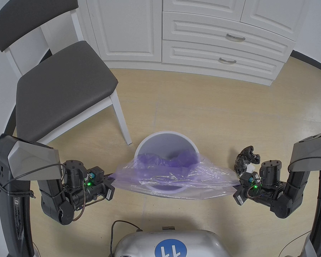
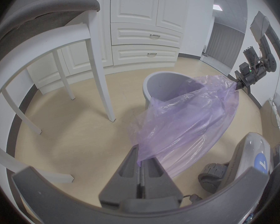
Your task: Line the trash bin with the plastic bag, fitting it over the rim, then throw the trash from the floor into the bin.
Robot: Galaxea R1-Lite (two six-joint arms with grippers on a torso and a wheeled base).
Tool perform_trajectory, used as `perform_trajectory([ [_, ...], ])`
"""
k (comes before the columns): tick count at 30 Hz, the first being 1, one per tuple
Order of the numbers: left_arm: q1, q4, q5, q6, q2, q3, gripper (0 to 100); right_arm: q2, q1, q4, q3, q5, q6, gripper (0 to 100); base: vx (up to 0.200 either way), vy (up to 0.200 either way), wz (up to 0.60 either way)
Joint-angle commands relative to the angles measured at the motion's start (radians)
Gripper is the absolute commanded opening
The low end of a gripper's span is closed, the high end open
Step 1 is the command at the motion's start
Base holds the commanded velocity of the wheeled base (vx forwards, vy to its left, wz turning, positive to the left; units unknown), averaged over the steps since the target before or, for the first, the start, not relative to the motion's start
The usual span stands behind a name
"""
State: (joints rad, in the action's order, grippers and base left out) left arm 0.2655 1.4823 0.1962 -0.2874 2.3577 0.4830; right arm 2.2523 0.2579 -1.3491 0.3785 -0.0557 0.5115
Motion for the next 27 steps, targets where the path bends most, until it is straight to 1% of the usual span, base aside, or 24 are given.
perform_trajectory([
  [1, 0.001, -0.001, 0.003, -0.004, -0.014, -0.017, 0, 0.012, 0.001, -0.001, -0.013, -0.001, 0.002, 0, 0.000, 0.000, 0.00],
  [7, -0.005, -0.002, 0.003, -0.004, -0.018, -0.017, 0, 0.009, 0.001, 0.001, -0.018, 0.001, 0.013, 0, 0.000, 0.000, 0.00],
  [8, -0.005, -0.002, 0.003, -0.004, -0.020, -0.015, 0, 0.007, 0.001, 0.001, -0.018, 0.001, 0.016, 100, 0.000, 0.000, 0.00],
  [11, -0.006, -0.002, 0.003, -0.004, -0.023, -0.015, 0, -0.013, 0.001, -0.001, -0.026, -0.003, 0.016, 100, 0.000, 0.000, 0.00],
  [17, -0.011, -0.001, 0.003, -0.004, -0.024, -0.014, 0, -0.100, -0.003, 0.004, -0.079, -0.039, 0.013, 100, 0.000, 0.000, 0.00],
  [19, -0.012, -0.001, 0.003, -0.004, -0.024, -0.011, 0, -0.145, -0.012, 0.004, -0.104, -0.107, 0.012, 100, 0.000, 0.000, 0.00],
  [20, -0.012, -0.001, 0.003, -0.004, -0.024, -0.011, 0, -0.148, -0.014, 0.004, -0.105, -0.111, 0.012, 100, 0.000, 0.000, 0.00],
  [21, -0.012, -0.001, 0.002, -0.004, -0.024, -0.011, 0, -0.178, -0.026, 0.008, -0.115, -0.162, 0.012, 100, 0.000, 0.000, 0.00],
  [23, -0.012, -0.002, 0.002, -0.004, -0.023, -0.009, 0, -0.206, -0.055, 0.008, -0.125, -0.228, 0.010, 100, 0.000, 0.000, 0.00],
  [26, -0.012, -0.002, 0.000, -0.004, -0.023, -0.009, 0, -0.232, -0.100, 0.010, -0.125, -0.348, 0.009, 100, 0.000, 0.000, 0.00],
  [27, -0.012, -0.002, 0.000, -0.004, -0.023, -0.009, 0, -0.234, -0.124, 0.008, -0.127, -0.403, 0.009, 100, 0.000, 0.000, 0.00],
])
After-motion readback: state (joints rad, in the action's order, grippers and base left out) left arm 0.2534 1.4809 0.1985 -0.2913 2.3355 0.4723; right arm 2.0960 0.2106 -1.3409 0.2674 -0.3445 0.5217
